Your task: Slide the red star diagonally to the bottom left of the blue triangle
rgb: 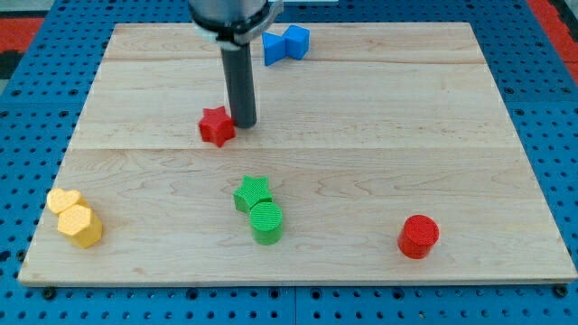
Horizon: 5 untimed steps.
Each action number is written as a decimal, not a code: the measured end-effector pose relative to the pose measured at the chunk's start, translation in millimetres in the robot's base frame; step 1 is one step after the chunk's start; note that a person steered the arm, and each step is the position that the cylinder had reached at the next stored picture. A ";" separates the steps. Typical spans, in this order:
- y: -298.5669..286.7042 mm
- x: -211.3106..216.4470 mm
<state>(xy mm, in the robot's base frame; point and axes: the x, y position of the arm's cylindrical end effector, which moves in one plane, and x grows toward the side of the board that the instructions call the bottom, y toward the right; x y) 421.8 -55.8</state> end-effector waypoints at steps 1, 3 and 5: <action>4.5 4.0; -129.5 -21.7; -129.0 -38.5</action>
<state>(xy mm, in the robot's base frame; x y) 383.3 -184.8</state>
